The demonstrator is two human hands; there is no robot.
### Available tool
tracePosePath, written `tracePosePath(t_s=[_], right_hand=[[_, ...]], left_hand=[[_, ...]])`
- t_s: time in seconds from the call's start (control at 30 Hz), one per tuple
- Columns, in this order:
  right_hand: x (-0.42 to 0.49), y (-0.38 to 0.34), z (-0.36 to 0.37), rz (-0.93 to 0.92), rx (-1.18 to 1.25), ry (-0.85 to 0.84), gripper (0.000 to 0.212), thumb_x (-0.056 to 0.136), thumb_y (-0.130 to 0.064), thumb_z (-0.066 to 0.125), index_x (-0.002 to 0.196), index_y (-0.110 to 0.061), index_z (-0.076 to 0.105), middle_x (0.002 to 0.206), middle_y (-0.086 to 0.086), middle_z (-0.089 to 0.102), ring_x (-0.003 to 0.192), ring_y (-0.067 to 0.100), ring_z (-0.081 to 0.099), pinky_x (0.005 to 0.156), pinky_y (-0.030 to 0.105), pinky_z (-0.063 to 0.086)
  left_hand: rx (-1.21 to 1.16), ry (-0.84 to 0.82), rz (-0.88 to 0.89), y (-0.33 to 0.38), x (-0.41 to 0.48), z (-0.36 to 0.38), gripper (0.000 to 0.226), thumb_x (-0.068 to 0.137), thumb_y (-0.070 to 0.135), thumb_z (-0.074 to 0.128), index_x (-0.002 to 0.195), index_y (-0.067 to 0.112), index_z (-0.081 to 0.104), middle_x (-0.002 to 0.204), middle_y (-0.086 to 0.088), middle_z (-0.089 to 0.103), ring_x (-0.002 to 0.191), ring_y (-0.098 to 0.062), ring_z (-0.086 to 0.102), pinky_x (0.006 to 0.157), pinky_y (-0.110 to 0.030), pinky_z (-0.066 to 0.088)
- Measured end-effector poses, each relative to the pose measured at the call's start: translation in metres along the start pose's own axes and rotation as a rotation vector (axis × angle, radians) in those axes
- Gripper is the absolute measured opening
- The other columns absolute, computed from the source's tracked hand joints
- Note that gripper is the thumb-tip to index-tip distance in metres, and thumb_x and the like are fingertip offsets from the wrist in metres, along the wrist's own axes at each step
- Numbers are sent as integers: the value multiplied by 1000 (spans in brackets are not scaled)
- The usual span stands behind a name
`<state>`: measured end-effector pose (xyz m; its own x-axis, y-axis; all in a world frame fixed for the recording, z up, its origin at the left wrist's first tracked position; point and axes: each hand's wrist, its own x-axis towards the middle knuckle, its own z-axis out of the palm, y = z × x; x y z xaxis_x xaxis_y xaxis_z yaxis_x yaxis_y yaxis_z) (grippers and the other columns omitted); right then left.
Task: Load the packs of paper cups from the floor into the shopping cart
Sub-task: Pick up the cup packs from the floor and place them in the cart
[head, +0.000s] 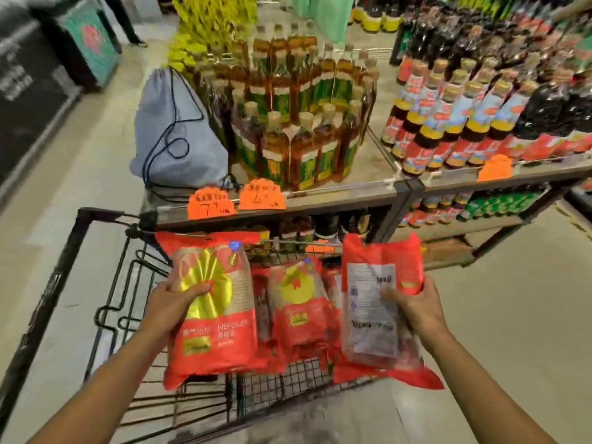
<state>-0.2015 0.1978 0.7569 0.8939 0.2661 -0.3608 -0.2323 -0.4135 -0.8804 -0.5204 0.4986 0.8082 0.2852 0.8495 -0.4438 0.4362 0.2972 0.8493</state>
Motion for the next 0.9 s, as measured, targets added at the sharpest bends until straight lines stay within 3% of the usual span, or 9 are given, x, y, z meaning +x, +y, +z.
tracePosePath(t_s=[0.17, 0.3, 0.43, 0.5, 0.6, 0.7, 0.77, 0.83, 0.9], right_hand=[[95, 27, 45, 96, -185, -65, 85, 47, -34, 99, 115, -26, 49, 106, 10, 71, 89, 30, 69, 79, 46, 59], [141, 54, 74, 136, -291, -156, 76, 58, -25, 97, 118, -15, 53, 102, 7, 71, 85, 25, 69, 78, 42, 57], [167, 84, 86, 154, -392, -158, 56, 72, -20, 90, 111, -17, 50, 100, 4, 68, 81, 21, 65, 70, 34, 51], [171, 91, 91, 91, -434, -151, 53, 75, -27, 87, 113, -17, 52, 102, 4, 68, 89, 26, 67, 74, 35, 49], [171, 89, 96, 31, -507, -184, 58, 82, -23, 83, 127, -6, 51, 107, 4, 62, 95, 26, 61, 80, 34, 44], [162, 80, 98, -48, -653, -149, 66, 80, -25, 84, 131, -1, 50, 119, 19, 64, 106, 38, 63, 87, 43, 51], [150, 74, 101, -88, -841, -115, 73, 78, -23, 83, 133, 6, 46, 121, 30, 58, 108, 49, 58, 90, 53, 50], [138, 66, 106, -153, -997, -136, 76, 76, -22, 83, 134, 9, 45, 121, 32, 56, 107, 49, 56, 92, 54, 50], [120, 38, 115, -238, -1057, -173, 76, 85, -32, 76, 143, 2, 41, 138, 27, 51, 125, 44, 49, 105, 51, 44]], left_hand=[[95, 74, -190, -34, 76, 13, 40, 76, 16, 87, 104, 9, 60, 84, -6, 68, 69, -21, 67, 57, -29, 49], [191, 117, -297, -58, 132, 34, 77, 44, 48, 98, 102, 11, 64, 94, -11, 75, 83, -29, 73, 76, -44, 60], [184, 210, -351, -67, 150, 54, 35, 73, 26, 90, 78, 21, 56, 83, -12, 70, 63, -18, 68, 68, -34, 53], [204, 192, -331, -80, 163, 49, 42, 65, 40, 92, 87, 20, 62, 92, -16, 75, 77, -27, 72, 81, -44, 59], [294, 162, -252, -125, 195, 27, 81, 48, 70, 88, 110, 25, 61, 110, -8, 76, 101, -33, 72, 95, -56, 56], [476, 150, -187, -71, 159, 50, 69, 78, 44, 84, 127, 7, 56, 110, -6, 66, 107, -35, 66, 90, -42, 50], [653, 178, -110, -55, 147, 54, 55, 89, 27, 77, 126, -7, 55, 110, -22, 65, 110, -45, 62, 84, -43, 46], [812, 164, -34, -49, 142, 51, 57, 89, 28, 74, 126, -9, 54, 119, -32, 62, 115, -51, 58, 93, -52, 47], [887, 133, 31, -35, 135, 49, 57, 91, 30, 72, 131, -5, 53, 124, -30, 60, 119, -48, 56, 98, -53, 45]])
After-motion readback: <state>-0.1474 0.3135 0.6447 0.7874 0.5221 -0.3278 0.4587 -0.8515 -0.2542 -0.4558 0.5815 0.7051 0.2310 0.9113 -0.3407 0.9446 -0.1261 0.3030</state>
